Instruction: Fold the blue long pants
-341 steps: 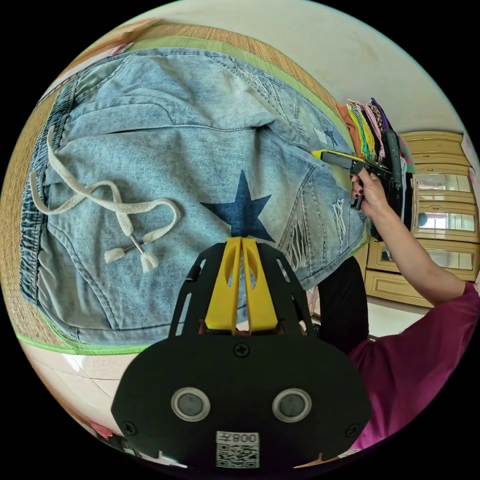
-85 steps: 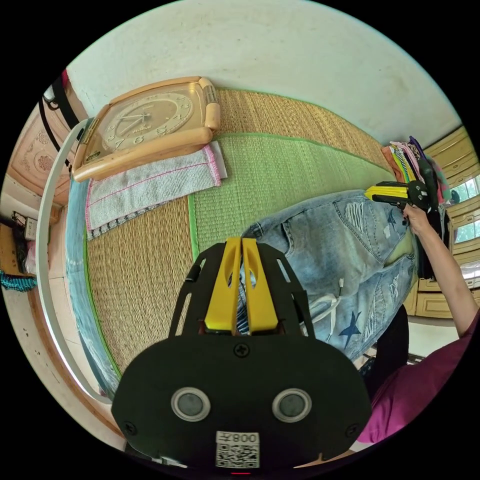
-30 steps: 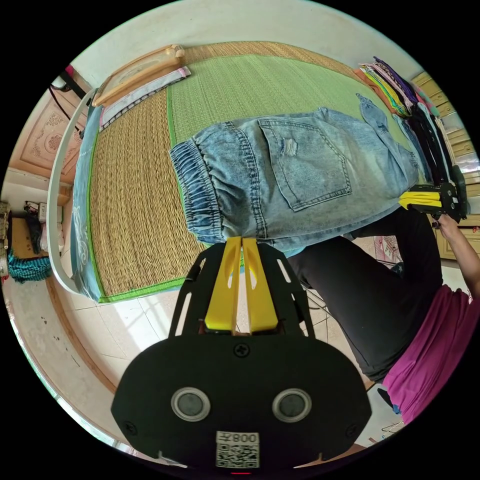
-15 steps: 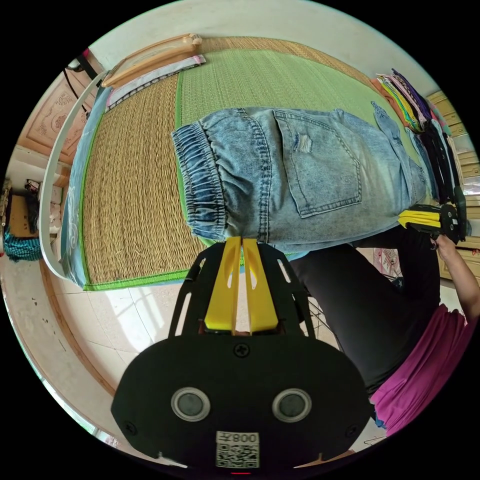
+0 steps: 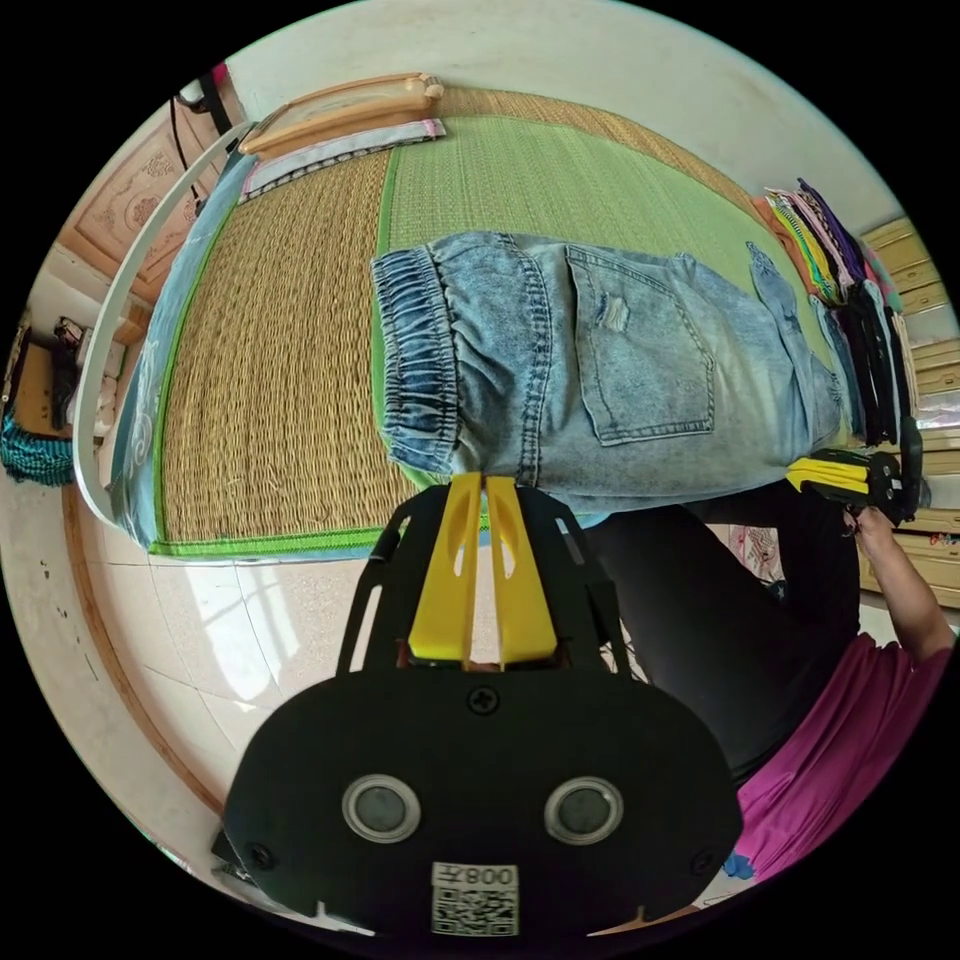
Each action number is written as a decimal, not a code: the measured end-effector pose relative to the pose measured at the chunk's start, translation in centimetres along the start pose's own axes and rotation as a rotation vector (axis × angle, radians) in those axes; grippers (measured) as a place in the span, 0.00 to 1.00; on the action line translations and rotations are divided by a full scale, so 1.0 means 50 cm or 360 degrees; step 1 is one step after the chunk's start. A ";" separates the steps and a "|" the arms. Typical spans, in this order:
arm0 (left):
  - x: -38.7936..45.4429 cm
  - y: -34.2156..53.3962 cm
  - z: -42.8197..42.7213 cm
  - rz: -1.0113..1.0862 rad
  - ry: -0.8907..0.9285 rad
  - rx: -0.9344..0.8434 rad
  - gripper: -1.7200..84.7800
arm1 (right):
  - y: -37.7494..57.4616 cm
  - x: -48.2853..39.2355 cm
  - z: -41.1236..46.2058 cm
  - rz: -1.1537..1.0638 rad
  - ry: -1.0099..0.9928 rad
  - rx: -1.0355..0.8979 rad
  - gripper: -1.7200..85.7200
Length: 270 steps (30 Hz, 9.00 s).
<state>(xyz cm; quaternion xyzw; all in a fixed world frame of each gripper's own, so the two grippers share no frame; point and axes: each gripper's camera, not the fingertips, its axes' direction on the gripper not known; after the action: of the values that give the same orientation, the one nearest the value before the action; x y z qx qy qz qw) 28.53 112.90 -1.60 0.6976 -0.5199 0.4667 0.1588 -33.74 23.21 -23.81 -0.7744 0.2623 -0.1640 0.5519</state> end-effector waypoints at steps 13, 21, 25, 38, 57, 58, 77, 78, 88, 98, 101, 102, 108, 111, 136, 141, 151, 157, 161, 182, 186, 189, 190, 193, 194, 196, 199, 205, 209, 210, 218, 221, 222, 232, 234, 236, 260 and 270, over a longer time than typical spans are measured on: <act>0.236 0.166 -0.024 0.0099 0.0352 0.0413 0.02 | 0.064 0.087 0.049 0.0114 -0.0128 0.0067 0.04; 0.499 0.095 0.157 0.0404 0.0249 -0.0050 0.02 | 0.114 0.153 0.037 0.0235 -0.0273 0.0150 0.03; 0.540 0.099 0.184 0.0377 0.0271 -0.0055 0.02 | 0.168 0.191 0.003 0.0294 -0.0331 0.0270 0.02; 0.770 0.105 0.224 0.0525 0.0537 0.0093 0.03 | 0.201 0.330 0.069 0.0488 -0.0264 0.0222 0.02; 1.139 -0.147 0.497 0.0517 0.1040 -0.0138 0.07 | 0.168 0.706 -0.085 0.0799 -0.0248 0.0500 0.09; 1.153 -0.150 0.508 0.0514 0.1048 -0.0136 0.06 | 0.144 0.731 -0.085 0.0808 -0.0223 0.0487 0.09; 1.399 -0.193 0.640 0.0575 0.1184 -0.0135 0.03 | 0.010 0.926 0.038 0.0862 0.0094 -0.0056 0.04; 1.417 -0.194 0.643 0.0581 0.1176 -0.0132 0.03 | 0.017 0.930 0.038 0.0864 0.0069 -0.0054 0.04; 1.611 -0.193 0.630 0.0774 0.1063 -0.0063 0.03 | 0.290 0.969 -0.138 0.0841 -0.0138 0.0496 0.02; 1.833 -0.186 0.692 0.0947 0.0839 -0.0165 0.03 | 0.796 0.965 -0.143 0.1171 -0.0361 0.0928 0.02; 1.903 -0.186 0.738 0.0995 0.0727 -0.0260 0.03 | 0.923 0.964 -0.065 0.1375 -0.0489 0.0974 0.02; 1.927 -0.187 0.756 0.1002 0.0690 -0.0288 0.03 | 0.946 0.964 -0.048 0.1413 -0.0510 0.0979 0.02; 2.008 -0.214 0.805 0.0959 0.0677 -0.0358 0.04 | 1.109 0.970 0.088 0.1668 -0.0710 0.1032 0.02; 2.047 -0.227 0.813 0.0969 0.0662 -0.0373 0.05 | 1.154 0.972 0.138 0.1738 -0.0777 0.1020 0.02; 2.401 -0.619 0.986 0.0554 0.1164 -0.0399 0.08 | 0.983 0.736 0.168 0.0662 0.0344 0.0675 0.12; 2.451 -0.647 1.014 0.0534 0.1192 -0.0417 0.05 | 0.966 0.736 0.219 0.0675 0.0419 0.0562 0.05; 2.697 -0.740 0.969 0.0820 0.1462 -0.0303 0.04 | 1.175 0.822 0.192 0.1134 0.0078 0.1074 0.11; 2.873 -0.771 0.983 0.1031 0.1407 -0.0347 0.05 | 1.269 0.888 0.244 0.1329 -0.0195 0.1217 0.12; 2.944 -0.782 0.958 0.1171 0.1385 -0.0291 0.07 | 1.294 0.934 0.284 0.1413 -0.0329 0.1209 0.08; 3.101 -0.770 1.076 0.1440 0.0448 -0.0258 0.03 | 1.409 1.027 0.380 0.1531 -0.0656 0.1416 0.04; 3.089 -0.769 1.046 0.1414 0.0518 -0.0134 0.07 | 1.405 1.032 0.380 0.1513 -0.0634 0.1397 0.04; 3.081 -0.772 1.073 0.1416 0.0473 -0.0228 0.08 | 1.406 1.044 0.393 0.1537 -0.0696 0.1422 0.04; 3.076 -0.771 1.088 0.1420 0.0434 -0.0276 0.07 | 1.405 1.047 0.396 0.1545 -0.0708 0.1426 0.04; 3.051 -0.767 1.092 0.1408 0.0428 -0.0283 0.04 | 1.396 1.052 0.398 0.1545 -0.0710 0.1416 0.04; 3.046 -0.766 1.088 0.1407 0.0435 -0.0276 0.03 | 1.392 1.054 0.397 0.1543 -0.0717 0.1415 0.04; 3.019 -0.764 1.065 0.1405 0.0470 -0.0228 0.03 | 1.387 1.055 0.392 0.1531 -0.0737 0.1436 0.04; 2.978 -0.766 1.025 0.1392 0.0547 -0.0146 0.02 | 1.372 1.053 0.370 0.1498 -0.0740 0.1481 0.04; 2.900 -0.776 1.013 0.1335 0.0547 -0.0123 0.02 | 1.335 1.070 0.350 0.1532 -0.0724 0.1431 0.04; 2.856 -0.772 1.046 0.1311 0.0472 -0.0191 0.02 | 1.317 1.085 0.375 0.1657 -0.0816 0.1358 0.04; 2.839 -0.769 1.046 0.1314 0.0449 -0.0185 0.02 | 1.316 1.084 0.374 0.1670 -0.0819 0.1365 0.03; 2.639 -0.742 0.948 0.1235 0.0507 0.0054 0.02 | 1.272 1.033 0.277 0.1702 -0.0580 0.1473 0.02; 2.541 -0.730 0.957 0.1193 0.0475 -0.0012 0.02 | 1.171 1.015 0.251 0.1545 -0.0473 0.1329 0.02; 2.499 -0.727 0.968 0.1158 0.0445 -0.0065 0.02 | 1.146 1.015 0.252 0.1514 -0.0454 0.1271 0.02; 1.926 -0.611 0.849 0.0729 0.0457 0.0002 0.02 | 0.952 0.994 0.220 0.1452 -0.0252 0.0944 0.02; 1.786 -0.582 0.835 0.0570 0.0415 0.0002 0.03 | 0.915 0.975 0.195 0.1392 -0.0247 0.0968 0.02; 1.645 -0.554 0.825 0.0383 0.0404 0.0004 0.03 | 0.840 0.946 0.168 0.1255 -0.0298 0.1002 0.03; 0.788 -0.390 0.816 0.0045 0.0805 0.0187 0.04 | -0.294 0.709 0.244 -0.0002 -0.0525 0.0181 0.09; 0.623 -0.373 0.768 0.0092 0.0871 0.0312 0.04 | -0.367 0.750 0.214 0.0181 -0.0801 0.0298 0.09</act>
<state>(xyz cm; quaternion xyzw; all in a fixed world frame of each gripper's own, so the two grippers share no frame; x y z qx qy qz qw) 64.24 75.39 9.02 0.5427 -0.4298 0.6899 0.2118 6.52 14.06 -11.46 -0.7203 0.1437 0.0413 0.6773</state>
